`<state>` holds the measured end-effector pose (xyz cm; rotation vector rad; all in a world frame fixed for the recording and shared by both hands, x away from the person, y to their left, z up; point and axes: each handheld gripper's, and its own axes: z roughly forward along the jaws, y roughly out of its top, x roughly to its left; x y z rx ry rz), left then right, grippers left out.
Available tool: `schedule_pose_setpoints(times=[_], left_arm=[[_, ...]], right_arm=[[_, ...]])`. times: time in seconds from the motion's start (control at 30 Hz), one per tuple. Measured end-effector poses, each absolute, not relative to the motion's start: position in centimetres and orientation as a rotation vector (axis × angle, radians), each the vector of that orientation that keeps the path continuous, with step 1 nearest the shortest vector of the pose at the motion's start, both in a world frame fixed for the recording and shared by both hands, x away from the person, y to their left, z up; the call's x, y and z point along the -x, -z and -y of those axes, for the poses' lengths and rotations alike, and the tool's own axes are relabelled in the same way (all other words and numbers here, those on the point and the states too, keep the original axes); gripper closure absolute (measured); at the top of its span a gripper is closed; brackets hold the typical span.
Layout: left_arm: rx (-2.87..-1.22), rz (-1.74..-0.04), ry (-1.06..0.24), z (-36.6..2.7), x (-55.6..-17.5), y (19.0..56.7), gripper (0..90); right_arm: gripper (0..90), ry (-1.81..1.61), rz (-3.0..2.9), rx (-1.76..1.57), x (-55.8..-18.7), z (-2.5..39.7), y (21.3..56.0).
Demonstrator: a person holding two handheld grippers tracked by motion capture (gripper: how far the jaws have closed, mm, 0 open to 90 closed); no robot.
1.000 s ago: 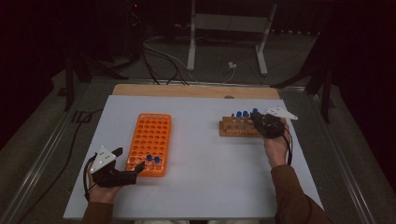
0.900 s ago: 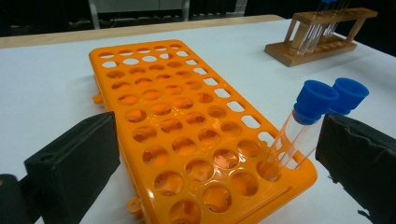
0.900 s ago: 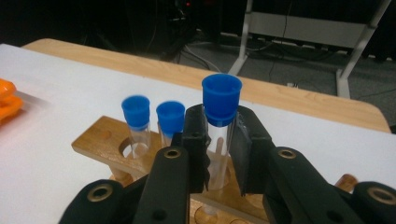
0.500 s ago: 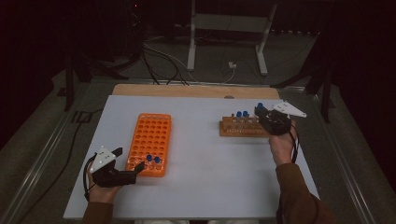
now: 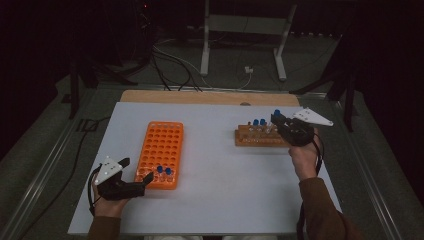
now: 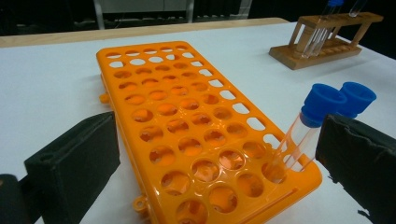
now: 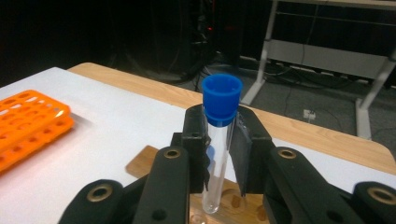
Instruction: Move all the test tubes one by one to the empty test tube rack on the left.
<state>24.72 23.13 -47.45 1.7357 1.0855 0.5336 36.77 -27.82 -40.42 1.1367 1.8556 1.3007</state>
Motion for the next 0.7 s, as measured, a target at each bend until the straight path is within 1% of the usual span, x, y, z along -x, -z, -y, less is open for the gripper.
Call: schedule_pose_setpoints(times=[0.37, 0.7], left_arm=[[-1.734, -1.111, -0.568, -23.3, -25.3, 46.7, 0.6], [-1.704, -1.084, -0.596, -23.1, -26.1, 45.0, 0.6]], right_arm=[[77.0, -1.366, -1.949, -1.074, -36.1, 24.9, 40.7], [77.0, -1.431, -2.027, -1.023, -36.1, 20.7, 41.0]])
